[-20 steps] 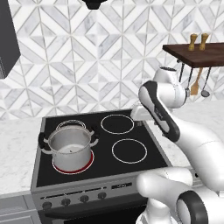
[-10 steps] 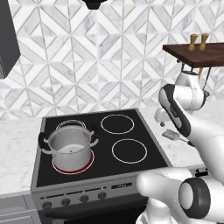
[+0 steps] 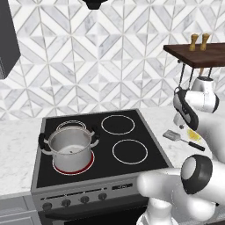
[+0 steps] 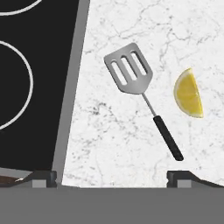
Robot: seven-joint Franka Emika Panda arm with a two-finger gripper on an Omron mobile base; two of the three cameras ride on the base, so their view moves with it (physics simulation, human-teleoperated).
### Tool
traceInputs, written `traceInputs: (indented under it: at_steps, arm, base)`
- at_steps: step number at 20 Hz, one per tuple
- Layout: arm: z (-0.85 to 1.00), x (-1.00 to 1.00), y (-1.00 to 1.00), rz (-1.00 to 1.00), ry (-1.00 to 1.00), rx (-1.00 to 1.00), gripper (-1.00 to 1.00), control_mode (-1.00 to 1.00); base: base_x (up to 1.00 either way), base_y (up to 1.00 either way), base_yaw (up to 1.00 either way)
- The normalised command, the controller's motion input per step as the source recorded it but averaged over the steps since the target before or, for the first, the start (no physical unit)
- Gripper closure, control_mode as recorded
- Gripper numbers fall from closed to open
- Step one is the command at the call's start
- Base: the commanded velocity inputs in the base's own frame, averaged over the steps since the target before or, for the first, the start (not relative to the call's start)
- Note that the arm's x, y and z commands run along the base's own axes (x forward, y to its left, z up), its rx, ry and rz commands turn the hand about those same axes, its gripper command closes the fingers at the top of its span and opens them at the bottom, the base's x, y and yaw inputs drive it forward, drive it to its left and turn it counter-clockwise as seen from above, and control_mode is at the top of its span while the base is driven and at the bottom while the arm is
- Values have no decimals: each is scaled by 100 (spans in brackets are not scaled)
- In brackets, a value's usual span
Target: Put the lemon wedge and bell pepper in the pot. Retrieve the spatula and lightly stir the vegetables in the pot.
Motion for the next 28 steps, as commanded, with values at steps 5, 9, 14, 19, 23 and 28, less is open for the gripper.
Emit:
traceInputs:
  at_steps: [5, 9, 14, 19, 23, 28]
  arm:
    - [-38, 24, -67, 0, 1, -5, -100, -100]
    - [-37, 22, -58, 0, 0, -2, -100, -100]
    - [-36, 29, -46, 1, 2, 0, -100, -100]
    - [-35, 52, -35, 3, 6, 0, -100, -100]
    - [-40, 41, -30, 3, 6, 0, -100, -100]
    - [-36, 27, -31, 5, 1, 0, -100, -100]
  base:
    - [0, 0, 0]
    - [0, 0, 0]
    - [0, 0, 0]
    - [0, 0, 0]
    - [0, 0, 0]
    - [0, 0, 0]
